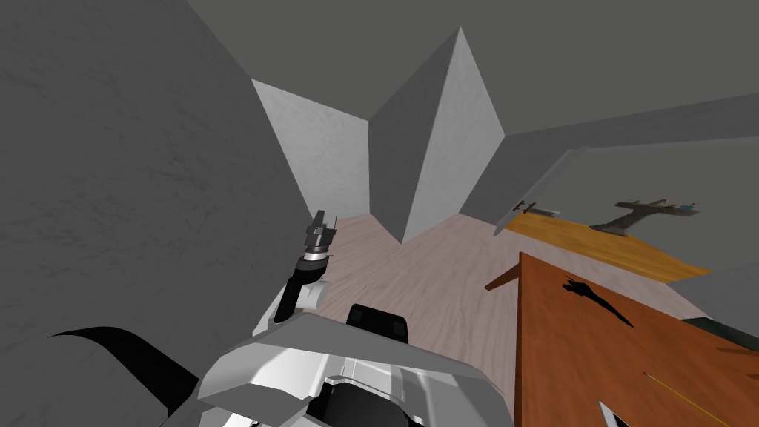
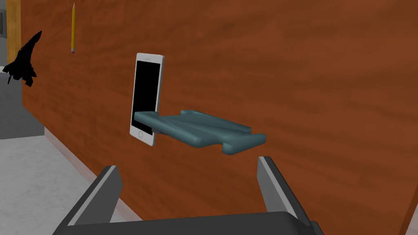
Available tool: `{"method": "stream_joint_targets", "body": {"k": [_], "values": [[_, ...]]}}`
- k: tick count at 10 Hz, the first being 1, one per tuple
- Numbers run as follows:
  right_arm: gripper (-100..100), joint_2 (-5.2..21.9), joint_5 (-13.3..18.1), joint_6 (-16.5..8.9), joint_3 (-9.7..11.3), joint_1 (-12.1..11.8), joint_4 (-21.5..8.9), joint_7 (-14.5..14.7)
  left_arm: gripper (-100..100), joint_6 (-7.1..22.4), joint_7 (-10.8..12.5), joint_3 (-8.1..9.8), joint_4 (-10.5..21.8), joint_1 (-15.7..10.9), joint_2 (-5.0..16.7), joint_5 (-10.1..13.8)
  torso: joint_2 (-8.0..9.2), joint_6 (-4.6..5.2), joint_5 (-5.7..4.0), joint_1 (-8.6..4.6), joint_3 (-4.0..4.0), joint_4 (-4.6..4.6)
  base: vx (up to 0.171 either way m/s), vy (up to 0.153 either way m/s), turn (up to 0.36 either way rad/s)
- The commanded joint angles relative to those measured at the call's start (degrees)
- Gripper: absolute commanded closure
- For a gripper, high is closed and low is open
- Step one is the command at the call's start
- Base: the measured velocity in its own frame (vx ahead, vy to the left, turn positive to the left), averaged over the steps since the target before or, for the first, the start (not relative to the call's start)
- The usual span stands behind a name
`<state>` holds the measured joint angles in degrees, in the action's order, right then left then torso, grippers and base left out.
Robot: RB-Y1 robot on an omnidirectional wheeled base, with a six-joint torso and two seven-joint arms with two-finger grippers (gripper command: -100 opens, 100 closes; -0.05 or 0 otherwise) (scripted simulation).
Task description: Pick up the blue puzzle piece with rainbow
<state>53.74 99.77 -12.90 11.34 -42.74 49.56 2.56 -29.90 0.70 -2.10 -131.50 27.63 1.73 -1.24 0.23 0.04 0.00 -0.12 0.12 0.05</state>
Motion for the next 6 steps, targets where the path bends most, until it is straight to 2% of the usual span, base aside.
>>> {"method": "stream_joint_targets", "body": {"k": [1, 2, 3, 5, 6], "values": [[-100, -0.1, 0.6, 0.3, -0.7, -1.2, 1.3, 2.4, 0, 0.0, 0.0, 0.00, 0.0, 0.0, 0.0, 0.0, 0.00, 0.00, 0.00, 0.00, 0.00, 0.00, -0.022, -0.023, 0.057], [-100, 0.4, 3.1, 0.3, 0.4, -2.2, 1.9, 3.6, 0, 0.0, 0.0, 0.00, 0.0, 0.0, 0.0, 0.0, 0.00, 0.03, 0.00, 0.02, 0.00, 0.00, -0.034, -0.025, 0.103], [-100, 0.4, 3.1, 0.3, 0.4, -2.2, 1.9, 3.6, 0, 0.0, 0.0, 0.00, 0.0, 0.0, 0.0, 0.0, 0.03, 0.00, 0.00, 0.01, 0.02, 0.01, -0.025, -0.025, 0.059], [-100, 1.4, 7.4, 0.1, 2.7, -4.0, 3.1, 5.9, 0, 0.0, 0.0, 0.00, 0.0, 0.0, 0.0, 0.0, 0.02, 0.00, 0.00, -0.01, 0.01, 0.01, -0.034, -0.043, 0.154], [-100, 1.4, 8.1, 0.1, 2.7, -4.0, 3.1, 5.9, 0, 0.0, 0.0, 0.00, 0.0, 0.0, 0.0, 0.0, 0.05, -0.01, -0.02, -0.10, 0.03, 0.01, -0.032, -0.045, 0.050]]}}
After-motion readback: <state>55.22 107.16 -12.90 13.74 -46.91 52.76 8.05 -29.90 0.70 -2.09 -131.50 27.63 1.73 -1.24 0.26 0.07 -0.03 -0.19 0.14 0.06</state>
